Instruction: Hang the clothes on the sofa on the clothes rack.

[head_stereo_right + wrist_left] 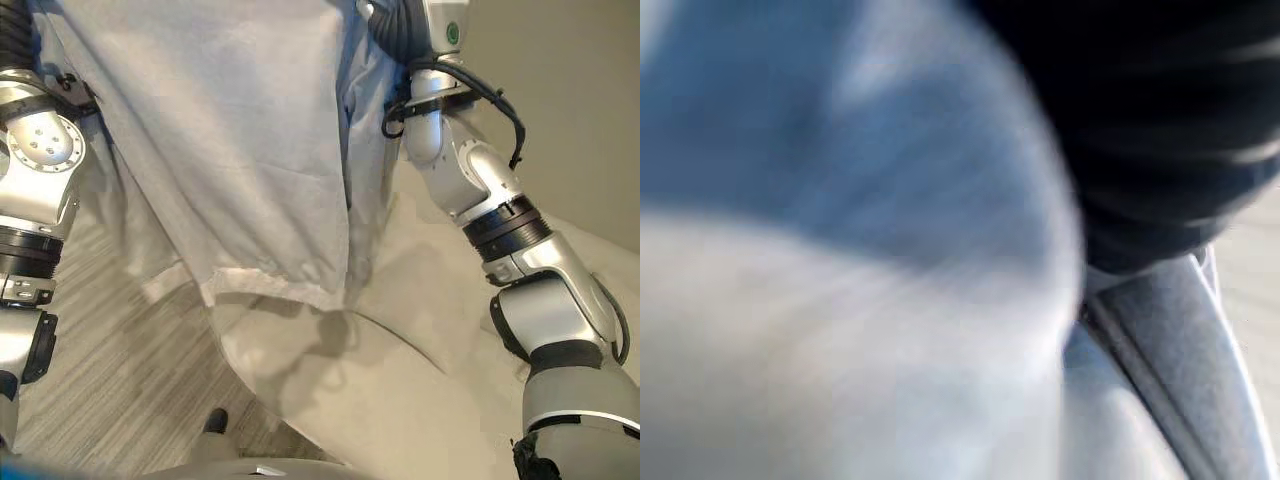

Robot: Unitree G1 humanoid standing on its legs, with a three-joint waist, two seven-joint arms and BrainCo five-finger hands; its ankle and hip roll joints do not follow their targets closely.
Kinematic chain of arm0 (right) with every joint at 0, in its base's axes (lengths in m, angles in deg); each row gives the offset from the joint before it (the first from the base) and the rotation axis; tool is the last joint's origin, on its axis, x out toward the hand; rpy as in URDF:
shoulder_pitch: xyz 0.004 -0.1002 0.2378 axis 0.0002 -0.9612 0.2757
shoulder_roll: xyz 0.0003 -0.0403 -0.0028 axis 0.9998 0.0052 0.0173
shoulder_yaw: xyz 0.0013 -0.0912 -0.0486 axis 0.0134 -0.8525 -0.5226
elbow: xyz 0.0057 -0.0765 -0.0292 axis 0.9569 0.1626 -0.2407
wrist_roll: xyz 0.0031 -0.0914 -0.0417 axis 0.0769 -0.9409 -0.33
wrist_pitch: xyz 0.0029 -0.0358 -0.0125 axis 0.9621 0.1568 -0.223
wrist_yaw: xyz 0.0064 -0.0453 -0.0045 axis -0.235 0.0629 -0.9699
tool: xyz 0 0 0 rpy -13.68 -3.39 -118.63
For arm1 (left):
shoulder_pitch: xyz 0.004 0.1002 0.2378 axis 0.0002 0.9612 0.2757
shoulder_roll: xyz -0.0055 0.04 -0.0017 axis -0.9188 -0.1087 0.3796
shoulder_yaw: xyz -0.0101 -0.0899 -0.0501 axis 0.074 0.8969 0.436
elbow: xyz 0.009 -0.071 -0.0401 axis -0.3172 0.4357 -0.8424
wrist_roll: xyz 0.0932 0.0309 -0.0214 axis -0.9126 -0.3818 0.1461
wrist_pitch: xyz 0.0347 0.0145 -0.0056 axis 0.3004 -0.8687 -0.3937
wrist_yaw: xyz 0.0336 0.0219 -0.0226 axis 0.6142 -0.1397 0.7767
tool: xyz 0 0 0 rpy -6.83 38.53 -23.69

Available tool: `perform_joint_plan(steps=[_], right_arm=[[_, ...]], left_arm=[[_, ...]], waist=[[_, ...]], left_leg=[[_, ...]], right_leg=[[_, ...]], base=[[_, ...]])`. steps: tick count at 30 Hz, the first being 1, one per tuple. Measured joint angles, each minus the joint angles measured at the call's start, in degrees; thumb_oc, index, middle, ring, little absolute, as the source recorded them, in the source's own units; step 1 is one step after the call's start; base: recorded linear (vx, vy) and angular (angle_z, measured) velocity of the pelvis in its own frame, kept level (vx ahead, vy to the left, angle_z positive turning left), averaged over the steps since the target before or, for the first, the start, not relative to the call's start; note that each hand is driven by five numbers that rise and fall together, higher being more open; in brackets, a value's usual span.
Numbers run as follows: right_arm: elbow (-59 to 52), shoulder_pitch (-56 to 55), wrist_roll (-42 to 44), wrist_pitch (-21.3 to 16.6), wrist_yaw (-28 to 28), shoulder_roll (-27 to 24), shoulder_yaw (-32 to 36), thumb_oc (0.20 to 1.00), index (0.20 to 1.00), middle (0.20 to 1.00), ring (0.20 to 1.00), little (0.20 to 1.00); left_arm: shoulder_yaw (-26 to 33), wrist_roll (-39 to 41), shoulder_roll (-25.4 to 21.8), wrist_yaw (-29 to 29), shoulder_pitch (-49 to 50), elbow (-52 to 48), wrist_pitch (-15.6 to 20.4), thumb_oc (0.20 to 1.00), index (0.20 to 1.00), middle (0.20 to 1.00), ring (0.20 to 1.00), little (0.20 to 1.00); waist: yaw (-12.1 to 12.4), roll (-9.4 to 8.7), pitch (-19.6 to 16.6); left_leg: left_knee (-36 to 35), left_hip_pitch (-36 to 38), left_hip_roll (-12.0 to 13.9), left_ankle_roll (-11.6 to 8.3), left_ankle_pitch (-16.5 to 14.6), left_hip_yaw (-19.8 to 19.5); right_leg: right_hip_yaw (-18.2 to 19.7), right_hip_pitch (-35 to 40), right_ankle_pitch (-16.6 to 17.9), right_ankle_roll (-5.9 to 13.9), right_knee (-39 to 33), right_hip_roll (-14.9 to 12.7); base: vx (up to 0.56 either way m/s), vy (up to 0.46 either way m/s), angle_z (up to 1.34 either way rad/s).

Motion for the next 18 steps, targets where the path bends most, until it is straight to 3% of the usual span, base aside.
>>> perform_joint_plan(steps=[2,3,5,6,7,8,9,10,14,18], right_arm=[[0.09,-0.41,-0.02,0.05,-0.10,0.65,-0.11,0.200,0.200,0.200,0.200,0.200],[0.51,-0.41,0.07,0.52,-0.16,0.54,0.00,0.200,0.200,0.200,0.200,0.200],[0.34,-0.45,0.12,0.51,-0.16,0.02,0.30,0.200,0.200,0.200,0.200,0.200],[1.12,-0.46,0.16,0.48,-0.18,-0.02,0.82,0.200,0.200,0.200,0.200,0.200],[1.23,-0.60,0.19,0.43,-0.19,-0.09,1.12,0.200,0.200,0.200,0.200,0.200],[1.39,-0.95,0.28,0.26,-0.27,-0.39,1.40,0.200,0.200,0.200,0.200,0.200],[1.43,-1.68,0.45,0.20,-0.32,-0.41,1.87,0.200,0.200,0.200,0.200,0.200],[1.39,-2.22,0.54,0.17,-0.34,-0.51,1.80,0.200,0.200,0.200,0.200,0.200],[1.30,-4.31,0.50,-0.27,-2.39,-2.26,1.81,0.200,0.200,0.200,0.200,0.200],[1.05,-4.57,0.52,-0.56,-2.69,-2.74,1.84,0.200,0.200,0.200,0.200,0.200]], left_arm=[[0.20,-0.14,-0.39,-0.39,-0.46,-0.07,-0.69,0.200,0.200,0.200,0.200,0.200],[0.18,-1.57,-0.72,-0.57,-0.45,-0.55,-0.96,0.200,0.200,0.200,0.200,0.200],[-0.44,-2.59,-0.69,-1.25,-0.54,-0.66,-1.16,0.200,0.200,0.200,0.200,0.200],[-0.46,-3.87,-0.69,-1.70,-0.46,-0.69,-1.91,0.200,0.200,0.200,0.200,0.200],[-0.32,-3.99,-0.59,-1.83,-0.30,-0.91,-2.09,0.200,0.200,0.200,0.200,0.200],[-0.41,-4.01,-0.39,-2.06,0.03,-1.00,-2.21,0.200,0.200,0.200,0.200,0.200],[-0.41,-4.03,-0.37,-2.56,1.62,-1.63,-2.21,0.200,0.200,0.200,0.200,0.200],[-0.66,-4.11,-0.23,-3.01,2.53,-1.58,-2.28,0.200,0.200,0.200,0.200,0.200],[-1.74,-5.18,-0.37,-4.32,4.51,-1.75,-3.21,0.200,0.200,0.200,0.200,0.200],[-1.79,-6.32,-0.70,-4.62,4.37,-2.28,-3.42,0.200,0.200,0.200,0.200,0.200]], waist=[[0.09,0.56,0.51],[0.64,0.10,0.41],[-0.13,1.02,1.11],[-0.03,1.09,1.29],[0.13,1.10,1.38],[0.09,1.15,1.48],[0.12,1.24,1.54],[0.36,1.22,1.52],[-0.15,1.08,1.45],[-0.44,1.46,1.37]], left_leg=[[-0.57,0.25,-1.57,2.05,-0.25,0.86],[-1.56,0.45,-3.77,3.85,0.50,1.48],[-3.48,1.64,-4.55,4.98,1.53,0.19],[-4.35,2.50,-5.48,5.63,2.00,0.38],[-4.78,2.68,-5.59,6.04,2.24,0.10],[-5.22,3.19,-5.86,6.46,2.56,0.24],[-5.61,3.63,-5.73,6.46,2.70,0.06],[-5.95,4.16,-5.94,6.38,2.77,0.21],[-6.99,4.26,-6.22,5.07,3.67,0.04],[-7.75,4.83,-6.37,5.12,4.13,0.28]], right_leg=[[-0.24,-0.73,0.60,1.41,0.95,-0.79],[-0.80,-1.19,1.36,2.08,1.71,-0.56],[1.29,-0.74,-4.72,6.56,3.27,1.13],[3.04,-0.03,-7.98,7.44,1.48,5.14],[3.32,-0.06,-10.27,7.71,1.91,6.60],[3.69,-0.24,-13.43,7.56,2.22,9.02],[3.40,-0.32,-17.61,5.43,2.76,12.04],[5.60,0.00,-18.45,2.58,1.90,13.53],[11.02,1.32,-17.67,1.95,-2.58,16.16],[11.71,2.99,-15.85,1.80,-5.69,16.46]], base=[[-0.05,0.422,-0.21],[-0.01,0.313,0.07],[-0.03,0.181,0.23],[-0.05,0.204,0.21],[-0.06,0.206,0.08],[-0.04,0.103,0.08],[-0.05,0.058,0.01],[-0.03,0.068,0.07],[-0.02,0.022,0.07],[0.00,-0.017,-0.07]])
